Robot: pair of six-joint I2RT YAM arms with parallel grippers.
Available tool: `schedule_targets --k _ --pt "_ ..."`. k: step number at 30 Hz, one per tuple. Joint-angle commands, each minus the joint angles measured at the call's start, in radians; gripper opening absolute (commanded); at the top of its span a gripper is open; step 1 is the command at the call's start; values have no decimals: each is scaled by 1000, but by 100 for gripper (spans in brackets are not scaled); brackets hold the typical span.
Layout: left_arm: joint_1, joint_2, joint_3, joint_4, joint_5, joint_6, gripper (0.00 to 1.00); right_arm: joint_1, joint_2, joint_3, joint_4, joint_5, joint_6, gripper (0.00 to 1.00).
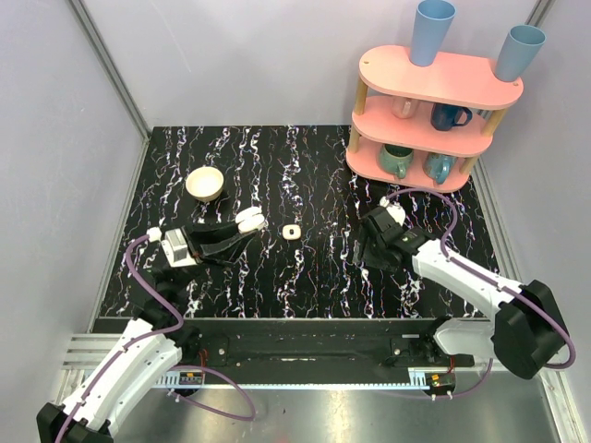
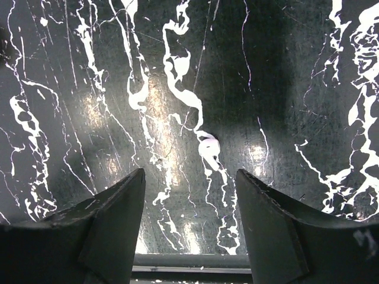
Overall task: Insert the wireless bluetooth earbuds into the charging case
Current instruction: Move the left earbud to the center of the board.
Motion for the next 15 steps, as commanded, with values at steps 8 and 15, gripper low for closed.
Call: schedule_targets --k 8,15 --pt "-3 7 16 27 -1 -4 0 -7 75 -27 72 51 39 63" --pt "-5 3 14 29 -12 0 0 -7 124 -28 88 52 31 56"
